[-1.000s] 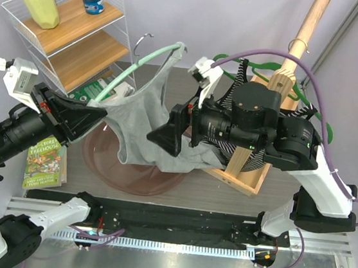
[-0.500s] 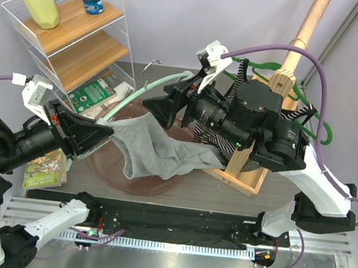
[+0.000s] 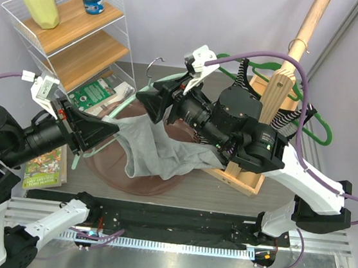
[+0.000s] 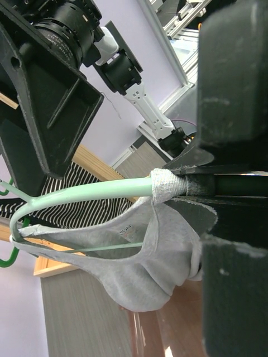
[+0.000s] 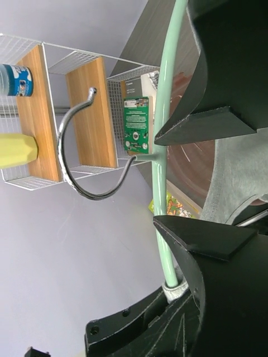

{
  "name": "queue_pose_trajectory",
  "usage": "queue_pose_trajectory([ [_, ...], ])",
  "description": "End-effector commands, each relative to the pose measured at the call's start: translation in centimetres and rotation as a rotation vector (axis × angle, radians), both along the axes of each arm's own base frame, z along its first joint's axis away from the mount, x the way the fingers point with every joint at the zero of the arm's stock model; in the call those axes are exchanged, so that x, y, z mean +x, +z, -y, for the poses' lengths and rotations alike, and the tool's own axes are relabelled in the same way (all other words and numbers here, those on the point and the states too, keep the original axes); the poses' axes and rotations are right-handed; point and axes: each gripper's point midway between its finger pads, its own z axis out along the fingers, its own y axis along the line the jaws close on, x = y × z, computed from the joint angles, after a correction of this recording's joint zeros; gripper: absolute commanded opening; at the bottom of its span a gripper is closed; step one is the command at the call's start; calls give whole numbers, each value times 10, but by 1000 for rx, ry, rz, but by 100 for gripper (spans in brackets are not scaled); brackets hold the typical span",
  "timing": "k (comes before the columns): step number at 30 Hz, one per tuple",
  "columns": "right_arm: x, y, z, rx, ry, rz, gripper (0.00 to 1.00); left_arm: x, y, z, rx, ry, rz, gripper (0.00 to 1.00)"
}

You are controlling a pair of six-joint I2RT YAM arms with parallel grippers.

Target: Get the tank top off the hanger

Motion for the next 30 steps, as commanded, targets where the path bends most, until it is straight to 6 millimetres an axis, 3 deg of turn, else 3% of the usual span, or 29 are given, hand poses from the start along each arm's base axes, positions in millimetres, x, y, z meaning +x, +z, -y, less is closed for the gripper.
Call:
queue_pose_trajectory([
  [1, 6, 30, 10, 97, -57, 43, 56, -16, 33, 4, -72, -70, 129, 0],
  [8, 9, 33, 16, 95, -85, 61, 54, -19, 35, 3, -75, -78, 137, 0],
  [15, 2, 27, 5, 119, -26, 73, 48, -17, 44, 11, -114, -110, 140, 0],
  [17, 4, 20, 1, 105, -34, 66, 41, -15, 43, 13, -123, -117, 129, 0],
  [18, 5, 20, 1, 104, -38, 67, 30, -16, 45, 14, -127, -125, 135, 0],
  [19, 6, 19, 1, 105, -40, 65, 26, -15, 44, 15, -128, -125, 131, 0],
  [23, 7, 18, 1, 111, -49, 63, 20, -14, 41, 17, -129, -136, 126, 0],
  [25, 8, 22, 8, 116, -63, 70, 9, -15, 37, 17, -126, -140, 119, 0],
  [28, 10, 26, 17, 117, -89, 81, 1, -18, 34, 18, -132, -156, 124, 11],
  [30, 9, 29, 22, 89, -93, 110, 1, -22, 33, 17, -133, -164, 135, 27],
])
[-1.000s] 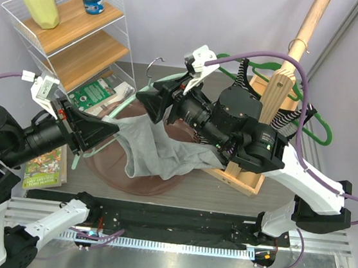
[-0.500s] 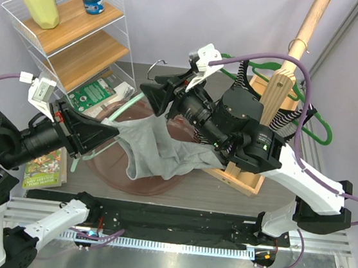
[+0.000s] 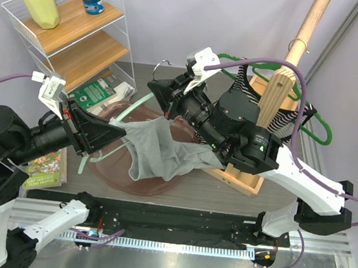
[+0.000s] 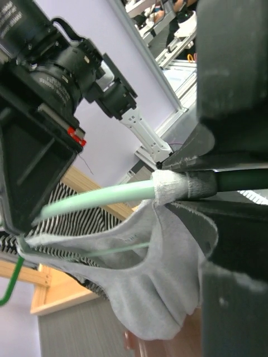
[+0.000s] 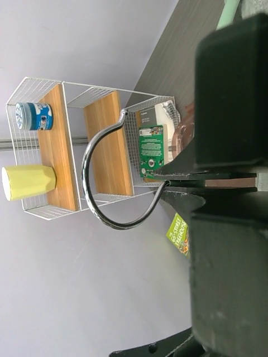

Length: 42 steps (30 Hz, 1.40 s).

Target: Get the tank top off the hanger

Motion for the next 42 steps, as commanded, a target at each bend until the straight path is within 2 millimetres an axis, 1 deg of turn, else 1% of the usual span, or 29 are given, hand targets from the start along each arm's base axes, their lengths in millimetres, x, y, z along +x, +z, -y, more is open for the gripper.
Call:
queue_pose_trajectory([
  [1, -13, 32, 16, 59, 28, 49, 1, -17, 30, 3, -69, -72, 165, 33],
  [2, -14, 30, 17, 28, 33, 61, 1, -17, 28, 2, -67, -68, 167, 42],
  [3, -15, 29, 17, -5, 39, 88, 1, -18, 27, 1, -65, -66, 173, 46],
  [4, -19, 34, 18, -15, 60, 110, 1, -22, 26, -1, -59, -67, 190, 55],
  [6, -21, 29, 19, -68, 73, 134, 1, -25, 23, -4, -46, -59, 204, 60],
  [7, -22, 30, 20, -81, 79, 144, 1, -30, 24, -8, -43, -53, 226, 65],
  [8, -25, 28, 20, -107, 94, 156, 1, -30, 21, -11, -23, -36, 246, 66],
  [10, -26, 25, 22, -122, 96, 159, 1, -38, 22, -17, -11, -25, 286, 68],
  [12, -31, 25, 26, -128, 122, 170, 1, -37, 18, -22, 15, -3, 317, 68],
  [13, -35, 22, 26, -143, 140, 173, 1, -40, 17, -23, 21, -6, 329, 65],
  [14, -41, 25, 30, -134, 166, 183, 1, -40, 15, -23, 33, -6, 342, 63],
  [15, -42, 24, 32, -136, 174, 183, 1, -42, 12, -21, 43, -32, 349, 61],
  [16, -44, 22, 32, -143, 183, 179, 1, -43, 9, -19, 50, -45, 353, 53],
  [17, -48, 24, 35, -136, 200, 180, 1, -43, 6, -18, 60, -56, 366, 51],
  [18, -50, 24, 35, -132, 210, 175, 1, -41, -1, -16, 72, -66, 353, 48],
  [19, -52, 25, 36, -121, 221, 162, 1, -39, -6, -15, 81, -70, 343, 42],
  [21, -58, 28, 39, -109, 243, 160, 1, -33, -19, -12, 109, -76, 332, 38],
  [23, -59, 30, 42, -88, 246, 143, 1, -32, -25, -10, 117, -90, 328, 34],
  [24, -59, 32, 45, -78, 238, 137, 1, -31, -32, -7, 120, -106, 317, 34],
  [26, -60, 35, 48, -61, 239, 124, 1, -40, -33, 0, 100, -184, 336, 40],
  [27, -61, 36, 48, -53, 242, 122, 1, -39, -39, 4, 95, -214, 324, 43],
  [28, -61, 39, 50, -43, 244, 124, 1, -39, -35, 7, 72, -228, 326, 47],
  [29, -62, 39, 50, -36, 247, 119, 1, -41, -36, 10, 60, -255, 318, 48],
  [30, -63, 40, 50, -30, 249, 118, 1, -39, -40, 15, 53, -281, 299, 48],
  [31, -62, 40, 49, -28, 248, 116, 1, -40, -33, 19, 22, -311, 301, 49],
  [32, -62, 40, 48, -28, 249, 112, 1, -47, -36, 23, 13, -381, 296, 49],
  [34, -62, 39, 46, -29, 248, 108, 1, -49, -30, 27, -9, -418, 309, 52],
  [38, -61, 39, 44, -24, 250, 107, 1, -58, -29, 30, -22, -490, 318, 58],
  [42, -62, 40, 41, -17, 262, 113, 1, -51, -28, 31, -27, -473, 309, 60],
])
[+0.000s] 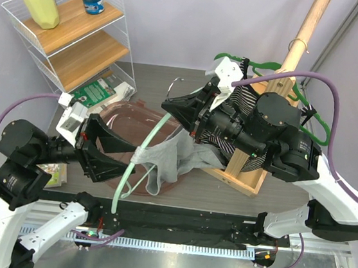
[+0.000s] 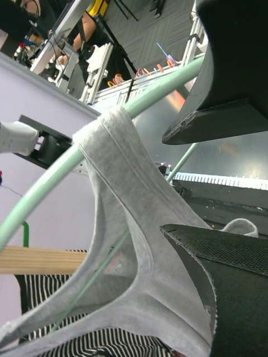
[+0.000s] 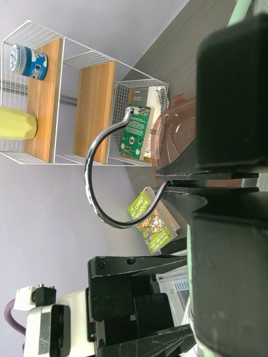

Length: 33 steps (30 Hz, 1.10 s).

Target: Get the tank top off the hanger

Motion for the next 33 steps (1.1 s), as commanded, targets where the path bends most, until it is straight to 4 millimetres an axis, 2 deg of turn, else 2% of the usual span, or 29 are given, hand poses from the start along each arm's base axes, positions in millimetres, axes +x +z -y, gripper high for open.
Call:
queue_pose_trajectory([
  [1, -9, 34, 2, 135, 35, 7, 1, -5, 13, 3, -34, -55, 32, 60],
  [9, -9, 34, -5, 143, 50, -4, 1, 9, 20, 9, -52, -37, -2, 60],
  [11, -9, 35, -4, 147, 51, -5, 1, 10, 21, 9, -53, -35, -4, 56],
  [16, -10, 34, -6, 144, 54, -9, 1, 16, 23, 10, -63, -3, -19, 34],
  [17, -9, 32, -6, 142, 51, -11, 1, 18, 23, 10, -65, 5, -26, 25],
  [21, -6, 30, -5, 138, 33, -17, 1, 20, 28, 8, -80, 32, -34, 2],
  [28, 16, 16, 4, 85, -105, -18, 1, 16, 39, -7, -121, 145, -4, 0],
  [31, 28, 10, 13, 74, -188, -31, 1, 20, 41, -17, -126, 237, 21, 0],
  [33, 40, 7, 22, 61, -271, -26, 1, 15, 41, -23, -131, 260, 44, 0],
])
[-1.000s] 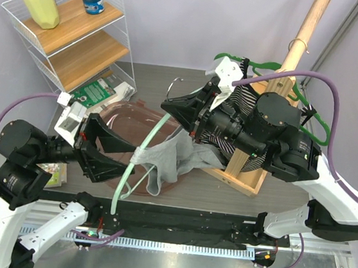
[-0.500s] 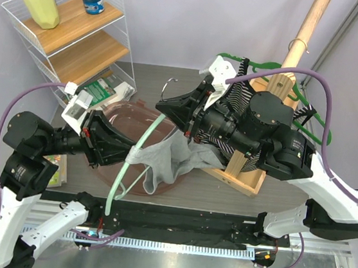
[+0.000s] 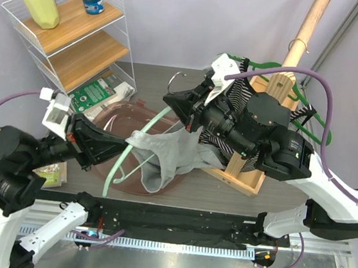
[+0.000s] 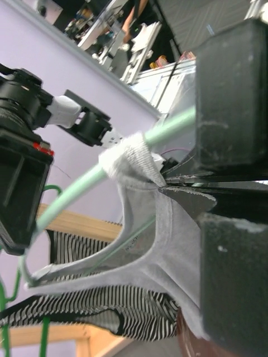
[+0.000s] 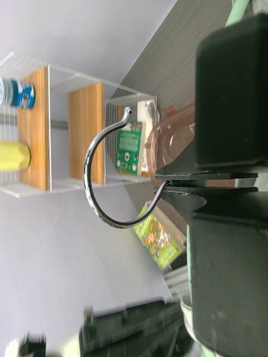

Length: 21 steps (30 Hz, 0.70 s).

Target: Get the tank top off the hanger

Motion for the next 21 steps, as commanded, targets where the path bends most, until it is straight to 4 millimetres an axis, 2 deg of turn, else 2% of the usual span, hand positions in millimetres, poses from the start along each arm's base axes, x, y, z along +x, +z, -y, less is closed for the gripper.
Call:
queue_pose_trajectory([
  [1, 23, 13, 27, 38, -187, 20, 1, -10, 18, -18, -37, 102, 98, 0],
  [6, 41, 10, 38, 40, -316, 1, 1, -19, 15, -23, -46, 102, 129, 0],
  [12, 48, 13, 50, 60, -391, -11, 1, -20, 7, -33, -24, 171, 135, 0],
  [21, 59, 21, 81, 172, -549, -73, 1, -25, -9, -42, -8, 209, 123, 0],
])
